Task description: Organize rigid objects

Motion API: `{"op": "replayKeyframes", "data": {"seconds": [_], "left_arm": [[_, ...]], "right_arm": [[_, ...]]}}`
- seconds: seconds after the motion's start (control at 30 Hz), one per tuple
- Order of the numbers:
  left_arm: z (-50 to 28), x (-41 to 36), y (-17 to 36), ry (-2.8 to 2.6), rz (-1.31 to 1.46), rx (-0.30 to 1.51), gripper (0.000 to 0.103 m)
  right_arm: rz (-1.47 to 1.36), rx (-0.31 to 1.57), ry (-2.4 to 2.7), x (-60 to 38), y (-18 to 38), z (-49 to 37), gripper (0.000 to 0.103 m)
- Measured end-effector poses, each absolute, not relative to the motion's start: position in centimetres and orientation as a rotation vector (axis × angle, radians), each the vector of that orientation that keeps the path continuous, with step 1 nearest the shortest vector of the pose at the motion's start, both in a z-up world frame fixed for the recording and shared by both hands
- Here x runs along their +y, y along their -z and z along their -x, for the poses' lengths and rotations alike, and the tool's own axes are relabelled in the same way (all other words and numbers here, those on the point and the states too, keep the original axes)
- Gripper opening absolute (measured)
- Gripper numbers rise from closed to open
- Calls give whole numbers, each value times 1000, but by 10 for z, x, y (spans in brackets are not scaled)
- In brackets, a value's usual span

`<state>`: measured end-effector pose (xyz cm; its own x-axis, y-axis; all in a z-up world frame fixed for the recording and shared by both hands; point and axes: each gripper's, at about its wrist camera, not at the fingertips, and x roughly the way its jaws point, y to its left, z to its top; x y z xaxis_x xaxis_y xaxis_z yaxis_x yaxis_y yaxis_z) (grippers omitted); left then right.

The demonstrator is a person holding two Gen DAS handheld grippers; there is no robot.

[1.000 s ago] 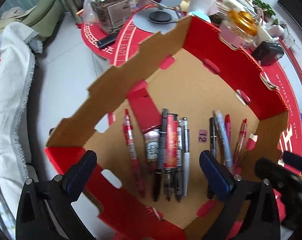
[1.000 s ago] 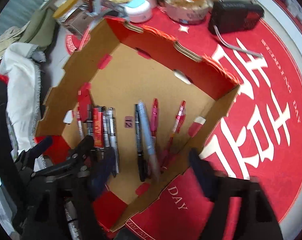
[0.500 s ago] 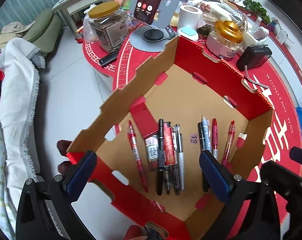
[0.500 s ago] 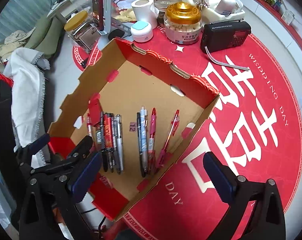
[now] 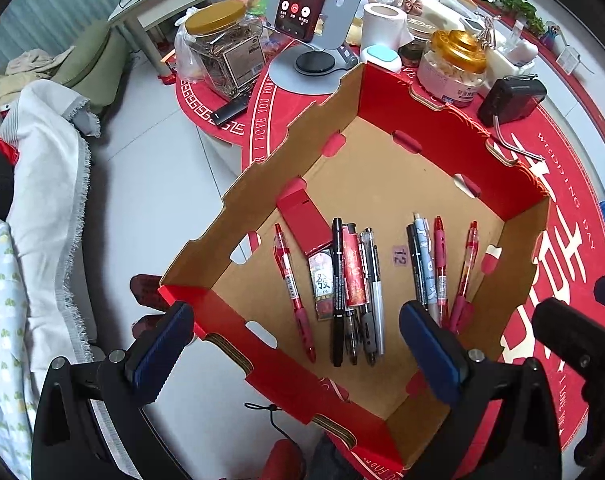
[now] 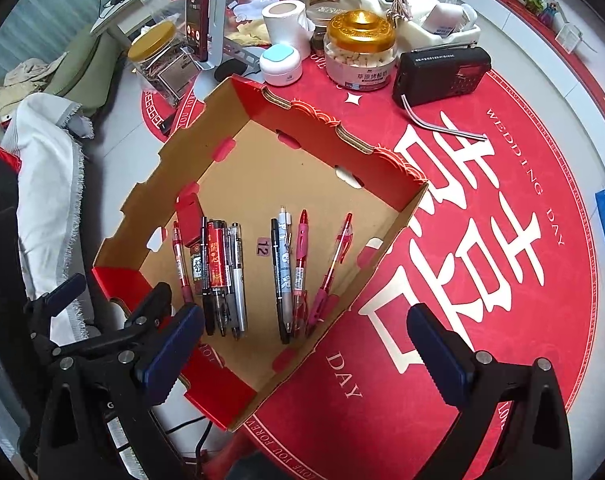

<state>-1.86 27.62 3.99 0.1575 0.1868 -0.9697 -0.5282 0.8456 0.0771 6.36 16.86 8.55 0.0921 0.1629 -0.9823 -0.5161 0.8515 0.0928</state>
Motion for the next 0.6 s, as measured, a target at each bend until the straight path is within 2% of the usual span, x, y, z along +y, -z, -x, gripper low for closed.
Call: {"op": "replayKeyframes", "data": {"seconds": [0.6], "left_arm": [[25, 280, -35, -518, 342, 1342, 102]], "right_arm": [[347, 1385, -528, 178, -86, -56, 102]]}}
